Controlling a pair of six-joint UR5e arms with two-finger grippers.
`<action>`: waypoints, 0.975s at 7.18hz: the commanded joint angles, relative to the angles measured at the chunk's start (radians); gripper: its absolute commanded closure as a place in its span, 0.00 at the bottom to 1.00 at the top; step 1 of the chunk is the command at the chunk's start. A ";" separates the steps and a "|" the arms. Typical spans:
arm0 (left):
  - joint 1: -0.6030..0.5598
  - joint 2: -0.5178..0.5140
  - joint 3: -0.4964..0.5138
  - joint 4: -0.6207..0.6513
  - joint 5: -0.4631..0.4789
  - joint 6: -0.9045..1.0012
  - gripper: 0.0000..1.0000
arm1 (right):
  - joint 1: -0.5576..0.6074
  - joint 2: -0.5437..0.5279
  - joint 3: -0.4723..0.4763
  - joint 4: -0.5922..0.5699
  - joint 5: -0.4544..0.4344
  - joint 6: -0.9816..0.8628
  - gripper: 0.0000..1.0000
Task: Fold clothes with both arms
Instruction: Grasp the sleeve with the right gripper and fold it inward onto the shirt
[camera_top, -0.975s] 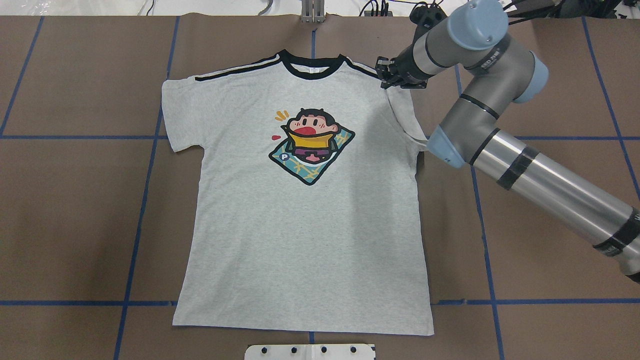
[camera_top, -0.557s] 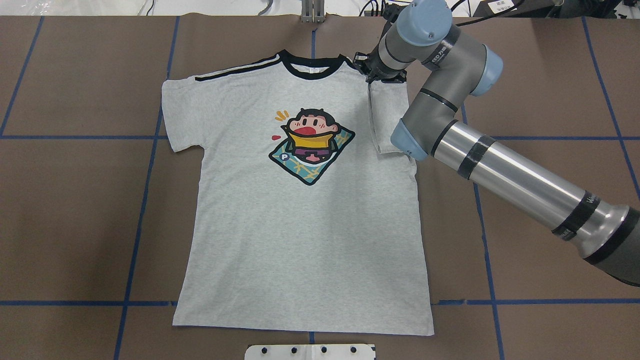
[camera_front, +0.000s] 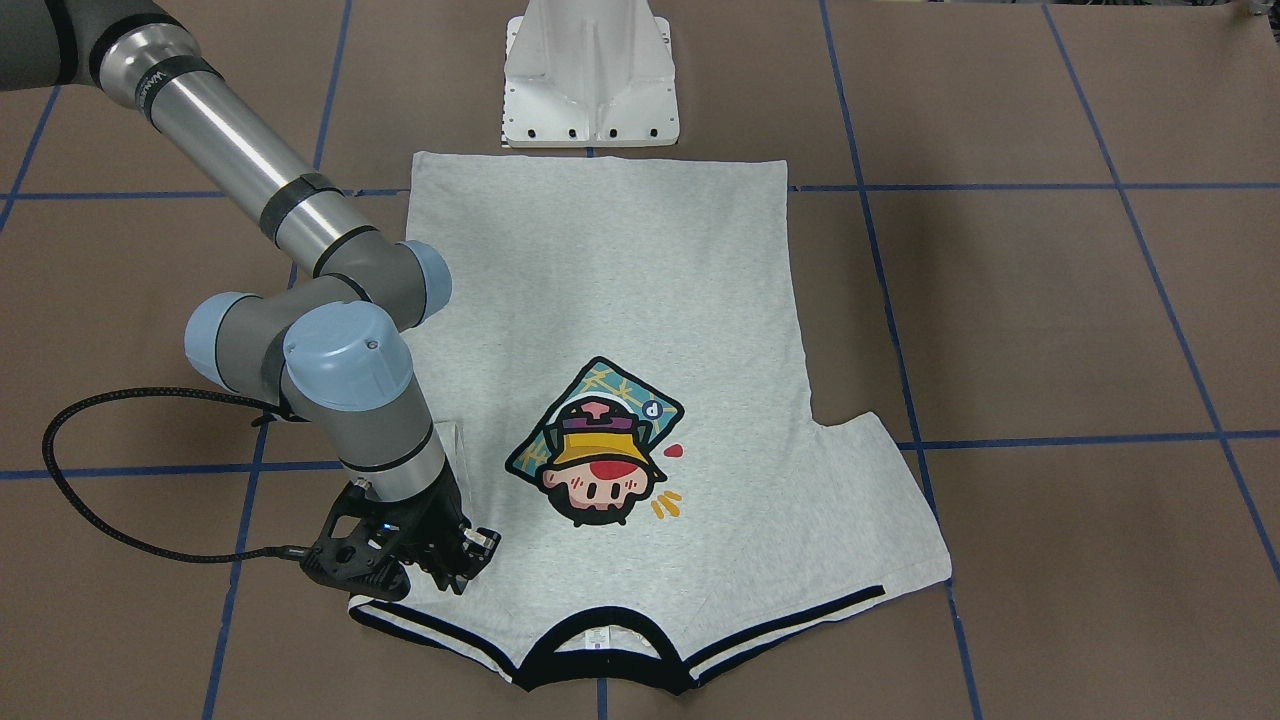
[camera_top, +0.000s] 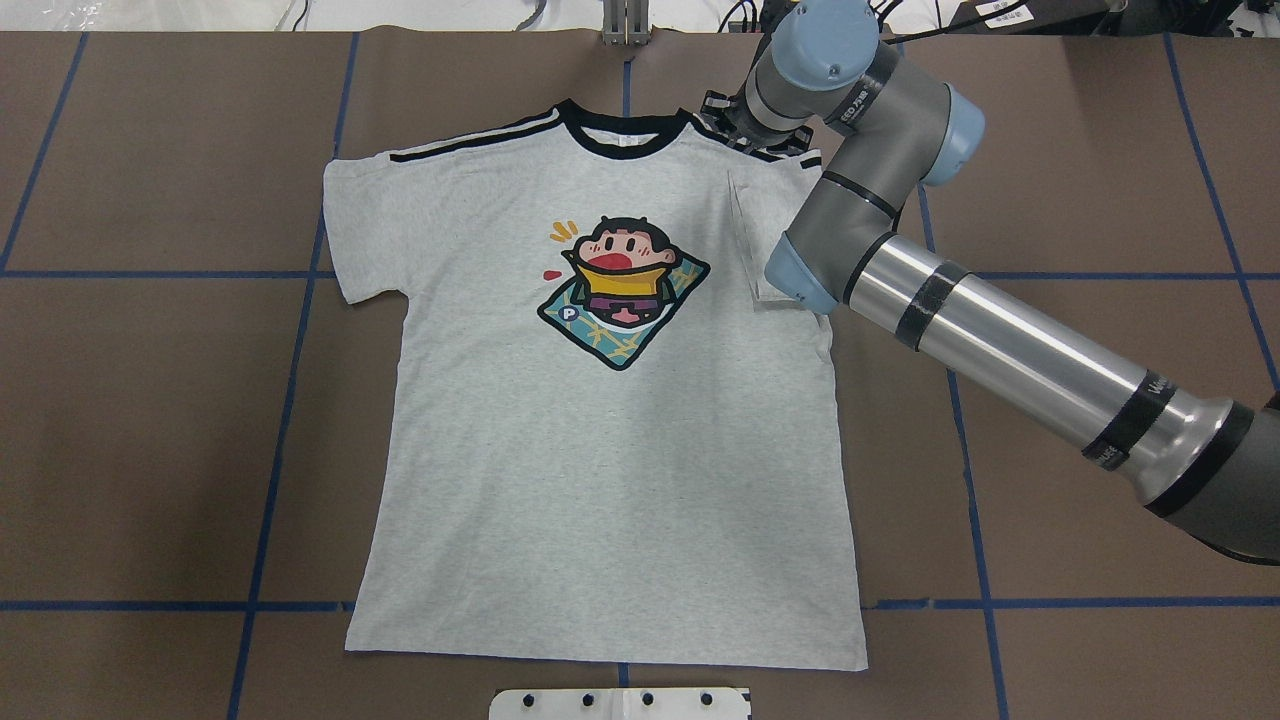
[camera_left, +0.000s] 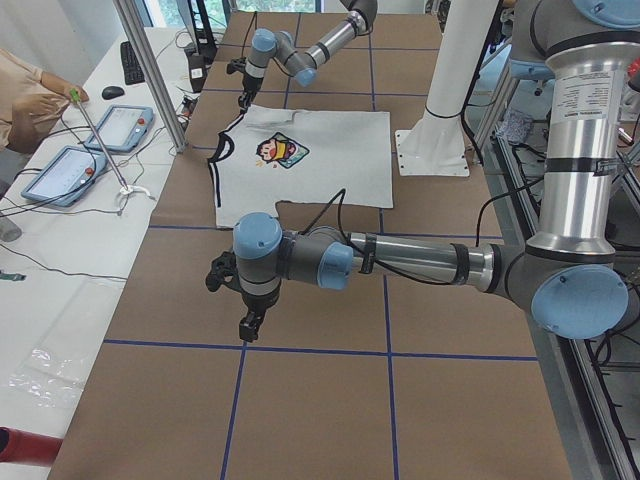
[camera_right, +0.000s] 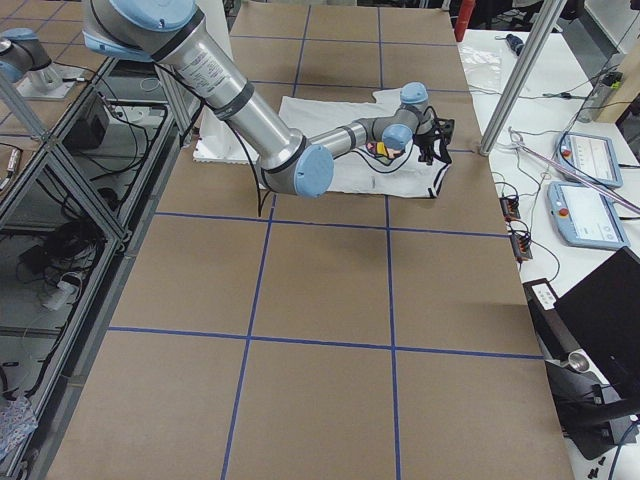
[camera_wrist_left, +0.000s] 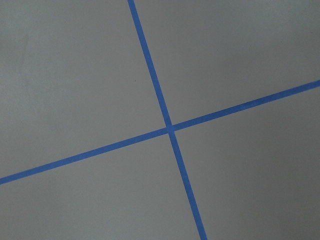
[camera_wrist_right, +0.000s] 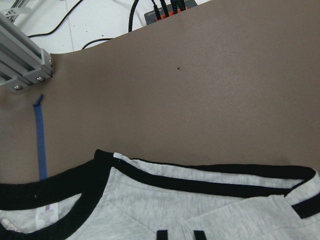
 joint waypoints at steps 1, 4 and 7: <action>0.003 -0.028 0.004 -0.038 -0.106 0.000 0.00 | -0.004 0.003 0.007 0.000 -0.002 0.001 0.00; 0.128 -0.078 0.029 -0.234 -0.126 -0.244 0.00 | 0.034 -0.056 0.146 -0.005 0.142 0.013 0.00; 0.274 -0.311 0.183 -0.288 -0.115 -0.549 0.00 | 0.057 -0.125 0.216 0.003 0.170 0.002 0.00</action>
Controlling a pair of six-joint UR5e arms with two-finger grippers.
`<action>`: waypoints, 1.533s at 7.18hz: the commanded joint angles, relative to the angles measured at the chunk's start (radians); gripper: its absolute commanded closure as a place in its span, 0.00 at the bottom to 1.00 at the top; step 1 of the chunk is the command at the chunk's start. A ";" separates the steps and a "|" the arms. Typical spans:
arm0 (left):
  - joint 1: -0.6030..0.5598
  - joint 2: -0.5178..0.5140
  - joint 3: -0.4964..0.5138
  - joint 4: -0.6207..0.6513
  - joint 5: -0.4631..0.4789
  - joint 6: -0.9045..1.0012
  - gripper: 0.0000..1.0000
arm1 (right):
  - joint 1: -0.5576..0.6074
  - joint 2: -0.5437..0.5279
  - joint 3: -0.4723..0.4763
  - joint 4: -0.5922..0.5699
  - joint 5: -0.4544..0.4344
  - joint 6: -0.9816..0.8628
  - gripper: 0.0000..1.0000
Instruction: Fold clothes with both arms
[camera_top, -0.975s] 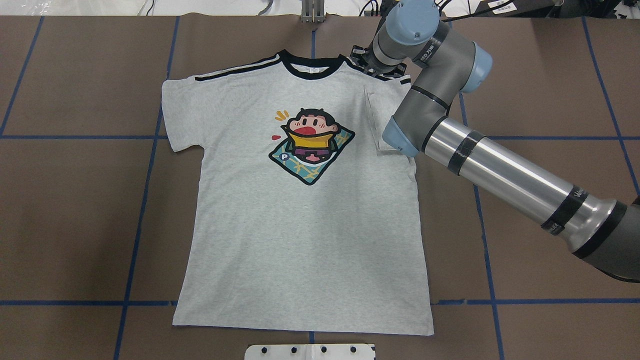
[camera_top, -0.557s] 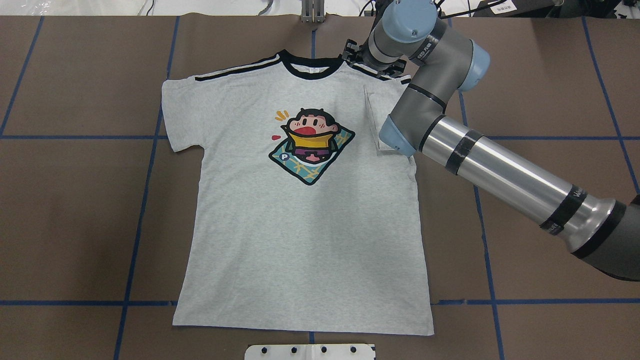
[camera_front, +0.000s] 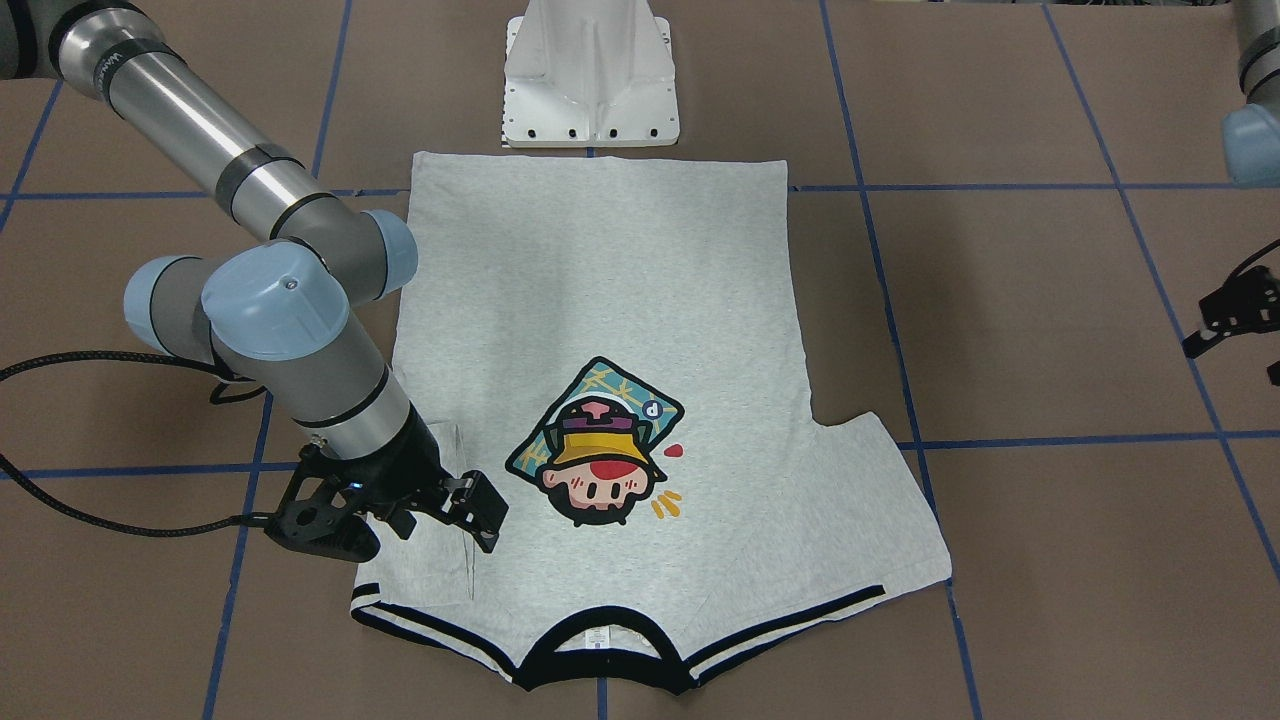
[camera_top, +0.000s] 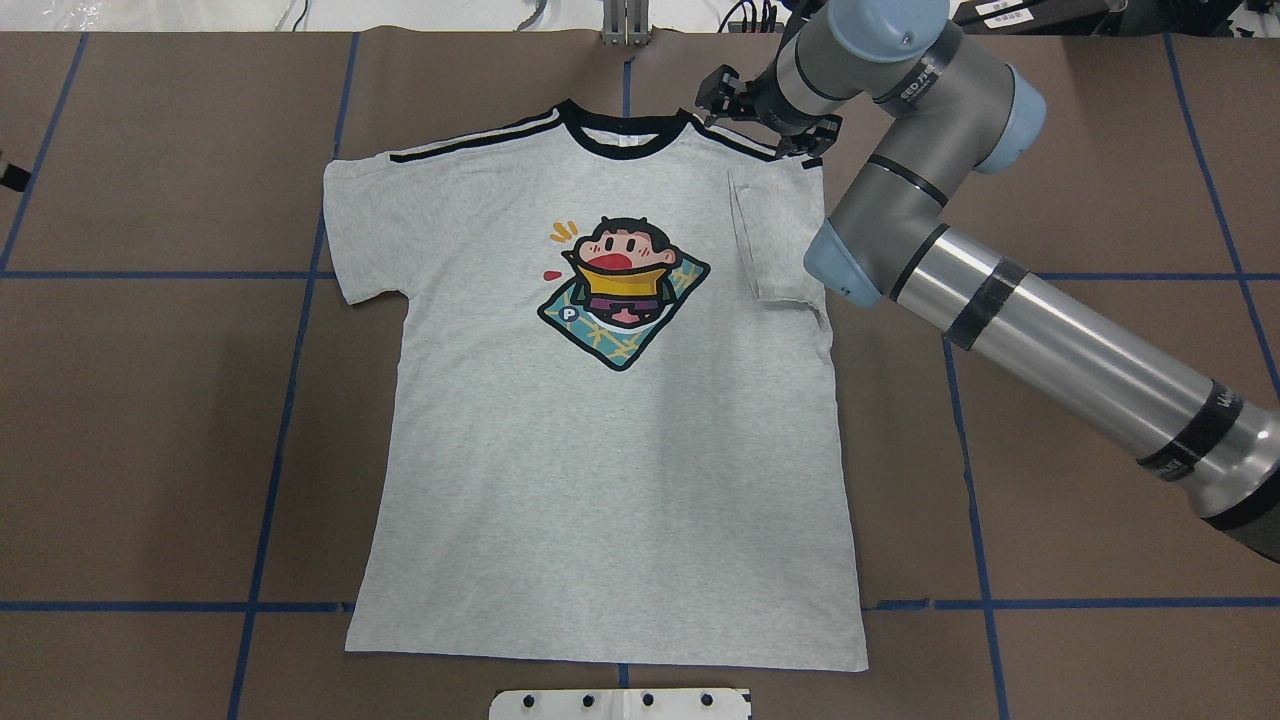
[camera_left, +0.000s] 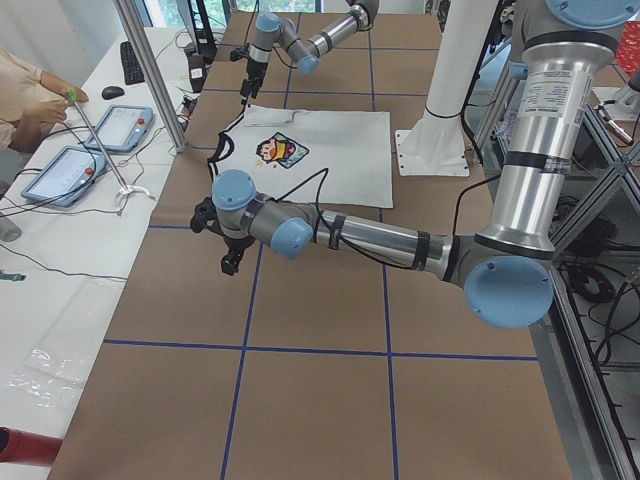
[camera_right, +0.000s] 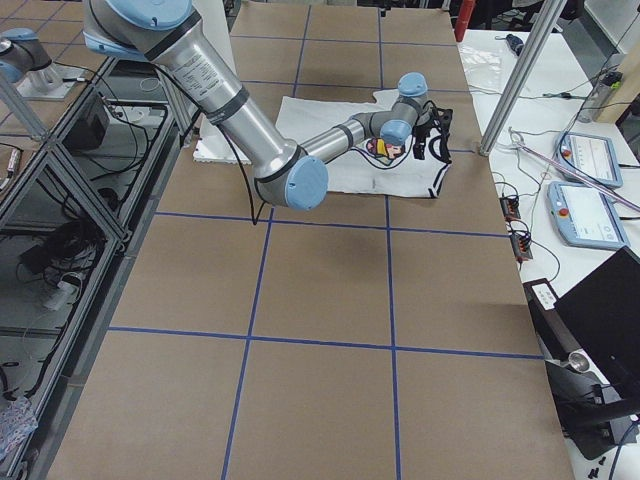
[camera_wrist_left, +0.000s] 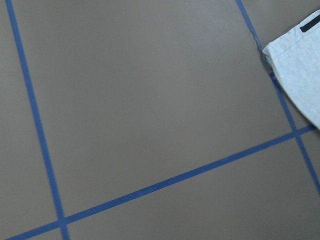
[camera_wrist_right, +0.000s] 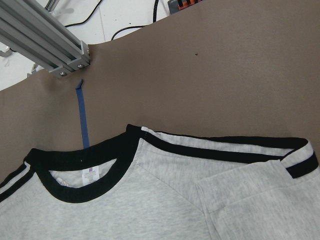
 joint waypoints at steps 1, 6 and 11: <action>0.068 -0.146 0.182 -0.172 0.005 -0.203 0.00 | 0.019 -0.036 0.047 0.002 0.036 -0.005 0.00; 0.257 -0.359 0.604 -0.676 0.269 -0.552 0.18 | 0.025 -0.183 0.207 0.004 0.055 -0.007 0.00; 0.306 -0.454 0.761 -0.763 0.277 -0.552 0.40 | 0.024 -0.206 0.202 0.002 0.055 -0.013 0.00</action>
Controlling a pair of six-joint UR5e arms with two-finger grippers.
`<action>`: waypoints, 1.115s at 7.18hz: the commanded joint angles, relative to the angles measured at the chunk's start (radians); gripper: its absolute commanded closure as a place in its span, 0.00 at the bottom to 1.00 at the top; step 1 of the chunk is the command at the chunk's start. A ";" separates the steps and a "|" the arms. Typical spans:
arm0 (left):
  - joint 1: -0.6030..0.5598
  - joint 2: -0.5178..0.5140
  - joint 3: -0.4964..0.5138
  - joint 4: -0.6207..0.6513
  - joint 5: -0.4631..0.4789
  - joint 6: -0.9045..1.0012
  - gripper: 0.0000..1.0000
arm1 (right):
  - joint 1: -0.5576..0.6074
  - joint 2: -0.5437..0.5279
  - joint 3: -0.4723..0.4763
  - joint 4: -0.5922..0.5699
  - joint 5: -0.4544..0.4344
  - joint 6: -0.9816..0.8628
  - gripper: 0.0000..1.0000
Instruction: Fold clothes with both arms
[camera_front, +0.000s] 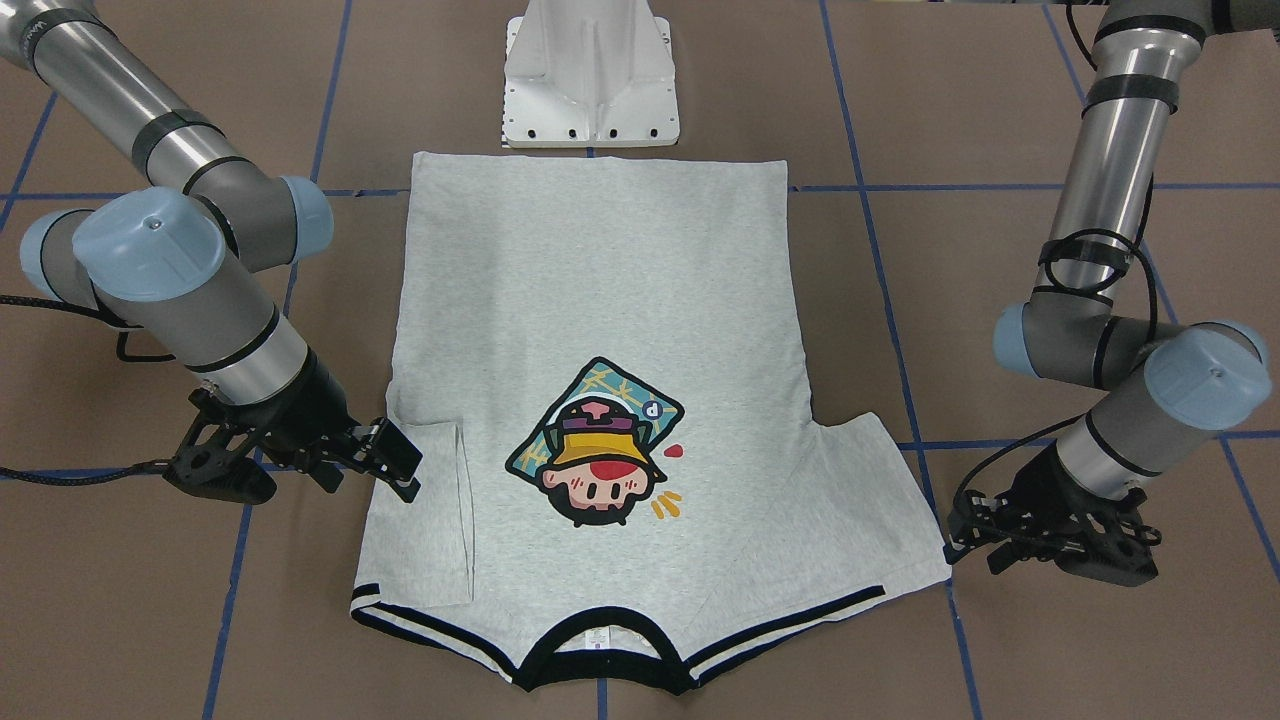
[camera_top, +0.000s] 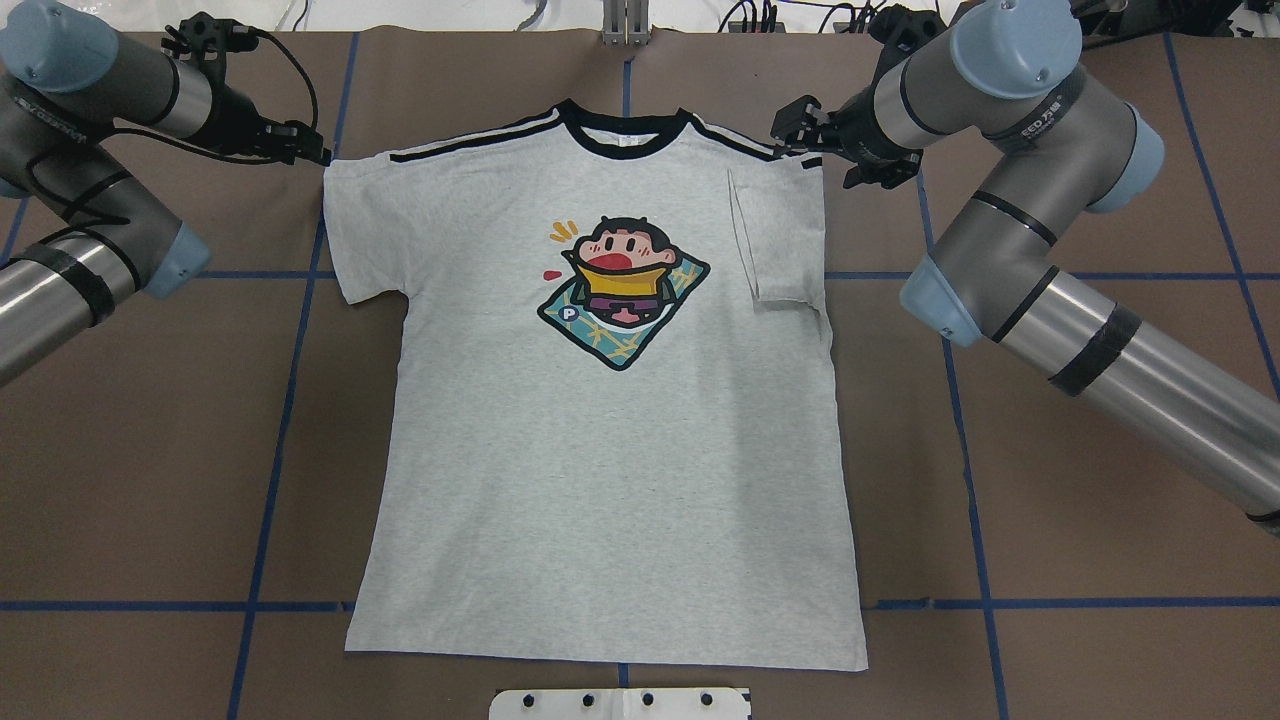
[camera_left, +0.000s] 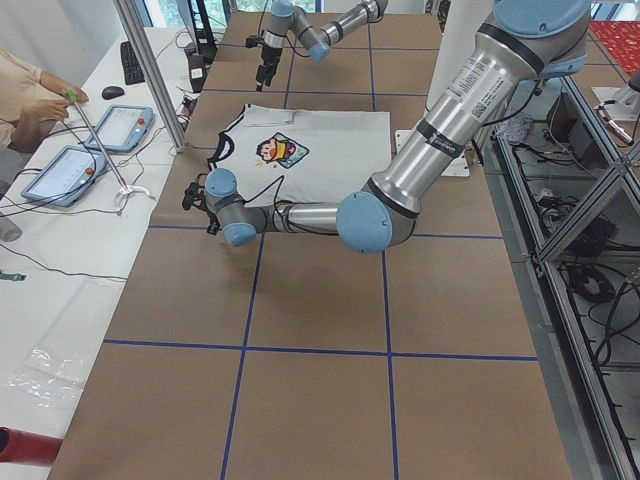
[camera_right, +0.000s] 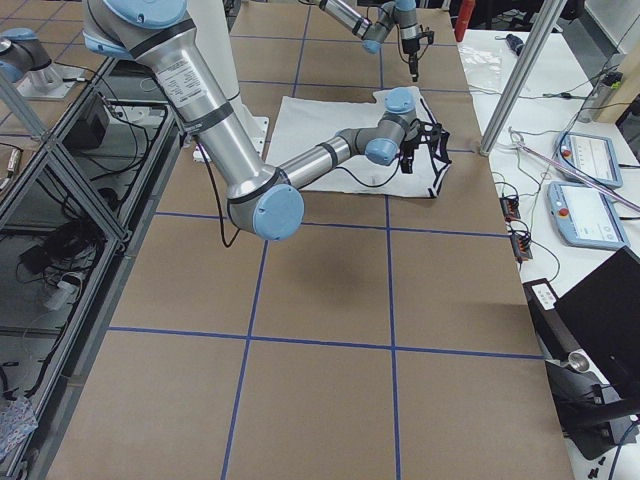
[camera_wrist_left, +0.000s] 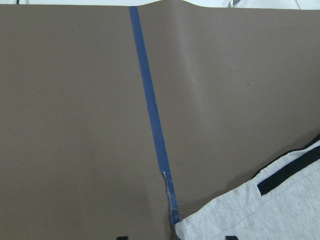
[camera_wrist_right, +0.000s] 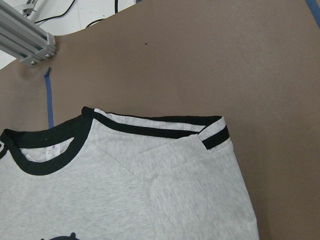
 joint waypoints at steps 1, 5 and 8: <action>0.011 -0.055 0.061 -0.008 0.003 0.000 0.41 | 0.000 -0.011 -0.002 -0.001 -0.001 -0.025 0.00; 0.020 -0.060 0.111 -0.052 0.025 0.001 0.62 | 0.022 -0.014 -0.002 -0.004 0.001 -0.088 0.00; 0.024 -0.060 0.109 -0.052 0.025 0.001 1.00 | 0.023 -0.012 -0.002 -0.003 0.001 -0.088 0.00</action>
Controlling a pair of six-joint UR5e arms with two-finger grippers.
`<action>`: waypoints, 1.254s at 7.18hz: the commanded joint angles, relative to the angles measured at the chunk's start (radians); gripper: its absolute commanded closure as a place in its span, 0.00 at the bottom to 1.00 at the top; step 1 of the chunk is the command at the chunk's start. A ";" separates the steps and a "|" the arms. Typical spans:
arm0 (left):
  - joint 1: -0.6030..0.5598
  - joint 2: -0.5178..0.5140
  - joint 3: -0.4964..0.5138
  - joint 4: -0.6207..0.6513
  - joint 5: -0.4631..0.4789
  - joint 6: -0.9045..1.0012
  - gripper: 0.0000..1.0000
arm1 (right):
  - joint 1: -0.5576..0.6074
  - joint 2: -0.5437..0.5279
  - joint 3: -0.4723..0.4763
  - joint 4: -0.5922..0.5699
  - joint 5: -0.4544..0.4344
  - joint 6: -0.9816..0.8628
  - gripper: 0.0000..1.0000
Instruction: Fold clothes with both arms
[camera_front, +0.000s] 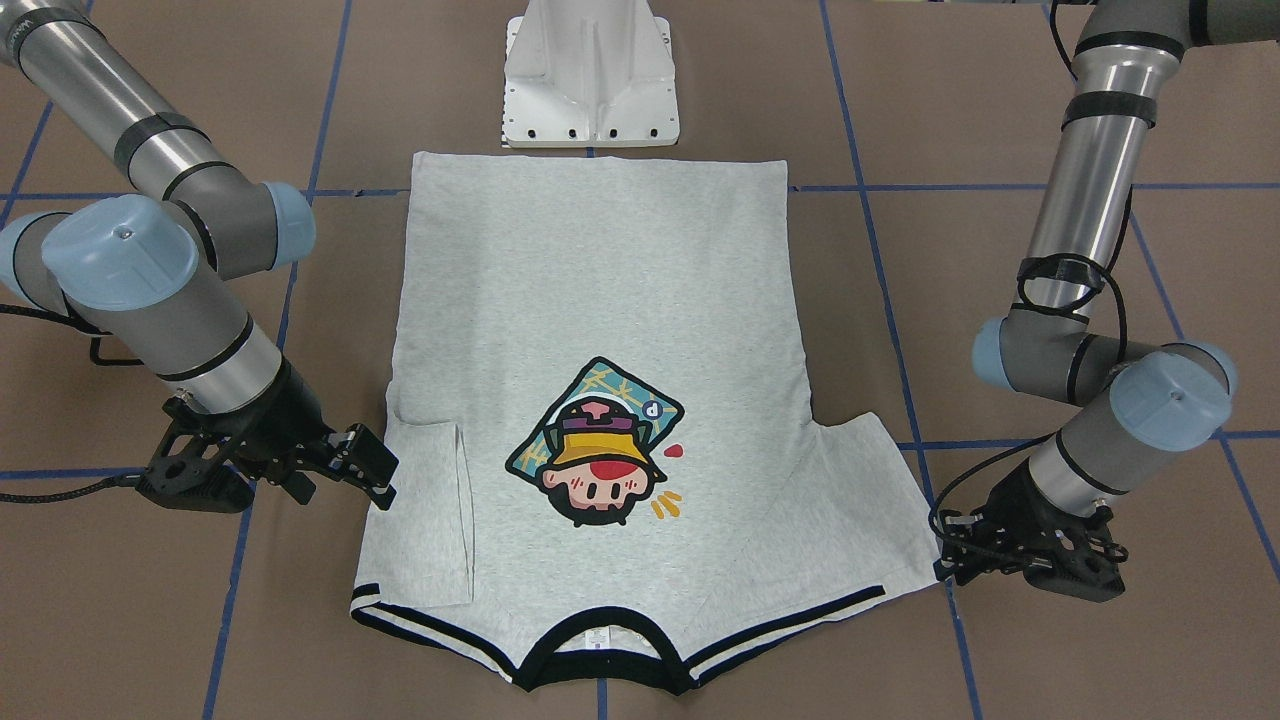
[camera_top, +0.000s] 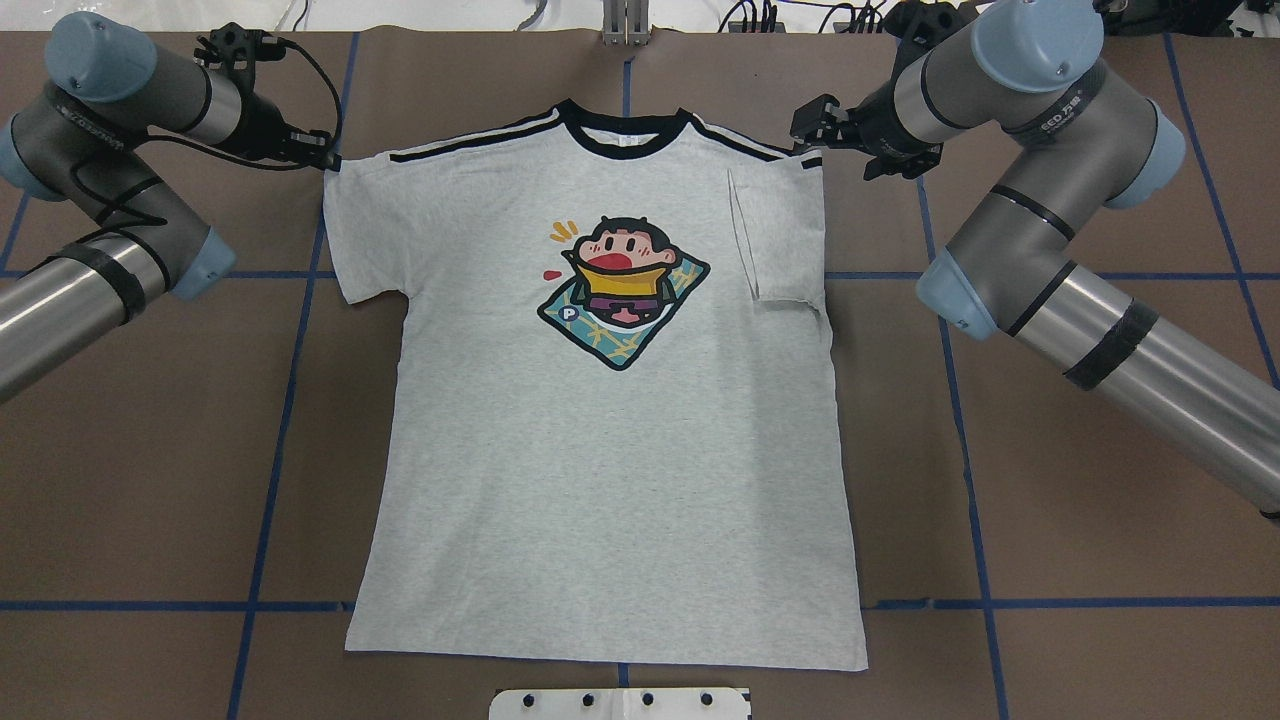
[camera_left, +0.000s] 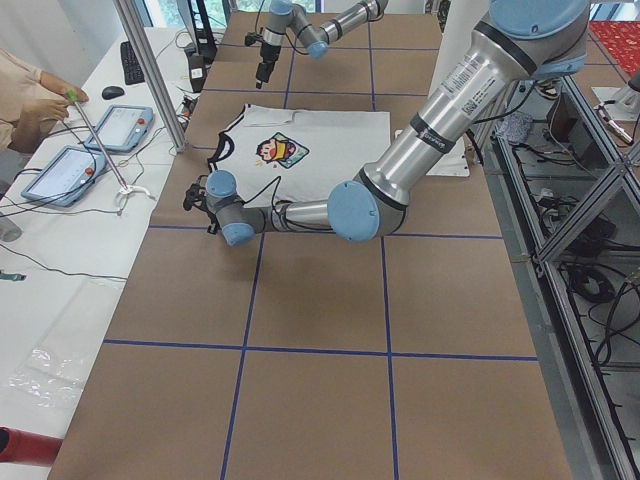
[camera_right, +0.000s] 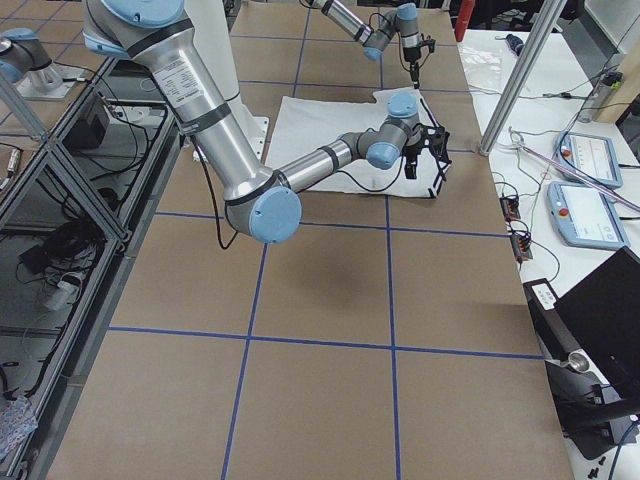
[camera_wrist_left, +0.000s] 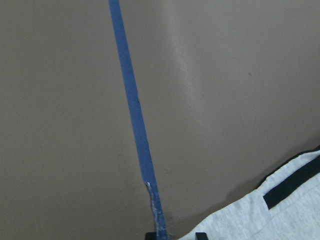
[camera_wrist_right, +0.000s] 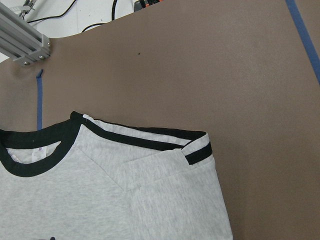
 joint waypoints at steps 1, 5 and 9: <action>-0.001 0.000 -0.021 -0.018 -0.011 0.002 1.00 | 0.003 0.001 0.002 0.000 0.000 0.000 0.00; 0.037 0.006 -0.229 -0.013 -0.054 -0.214 1.00 | 0.021 0.002 0.011 -0.006 0.057 0.000 0.00; 0.148 -0.213 -0.026 0.020 0.221 -0.262 1.00 | 0.026 0.005 0.013 -0.007 0.063 0.001 0.00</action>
